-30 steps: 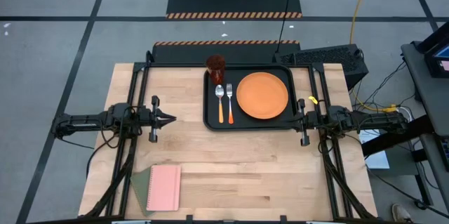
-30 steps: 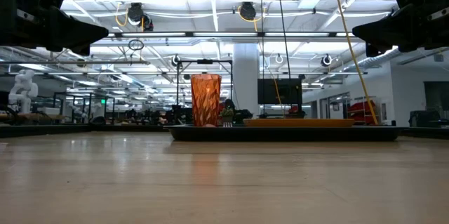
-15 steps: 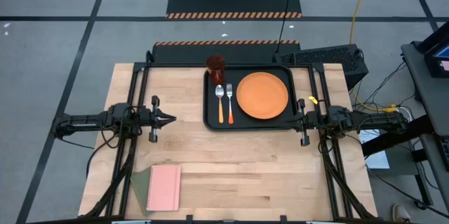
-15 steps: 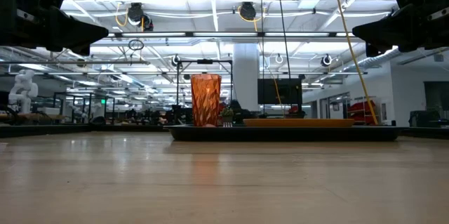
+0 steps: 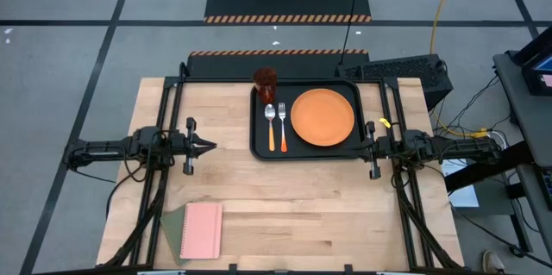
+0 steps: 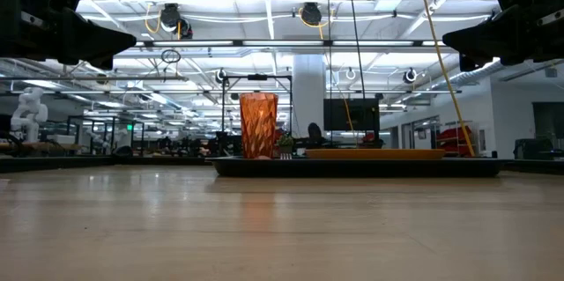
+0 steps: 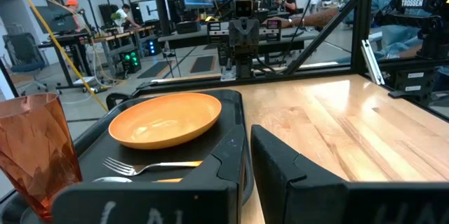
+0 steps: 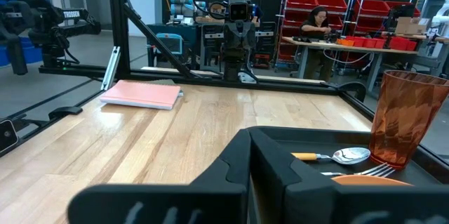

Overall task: Pick and place plate/cup/fork/spoon on tray
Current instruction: Return to Home Position

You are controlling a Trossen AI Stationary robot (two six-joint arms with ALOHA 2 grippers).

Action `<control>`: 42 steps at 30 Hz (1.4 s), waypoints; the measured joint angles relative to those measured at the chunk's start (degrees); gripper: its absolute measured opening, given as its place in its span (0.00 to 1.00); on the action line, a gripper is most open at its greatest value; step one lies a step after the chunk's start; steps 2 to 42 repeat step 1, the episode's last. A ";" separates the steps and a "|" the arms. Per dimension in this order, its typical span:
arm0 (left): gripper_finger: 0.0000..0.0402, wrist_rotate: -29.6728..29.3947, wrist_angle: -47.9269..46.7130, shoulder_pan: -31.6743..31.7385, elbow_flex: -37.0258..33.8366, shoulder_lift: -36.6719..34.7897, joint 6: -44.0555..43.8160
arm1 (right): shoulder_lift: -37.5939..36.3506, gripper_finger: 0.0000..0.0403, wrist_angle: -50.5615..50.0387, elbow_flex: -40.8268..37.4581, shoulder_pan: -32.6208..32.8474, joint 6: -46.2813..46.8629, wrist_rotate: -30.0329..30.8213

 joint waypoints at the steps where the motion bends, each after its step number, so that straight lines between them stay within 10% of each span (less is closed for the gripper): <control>1: 0.08 0.00 0.00 0.00 0.00 0.00 0.01 | 0.00 0.00 -0.01 -0.01 -0.02 0.00 0.01; 42: 0.08 0.00 0.00 0.00 0.00 0.00 0.01 | 0.00 0.00 -0.01 -0.01 -0.02 0.00 0.01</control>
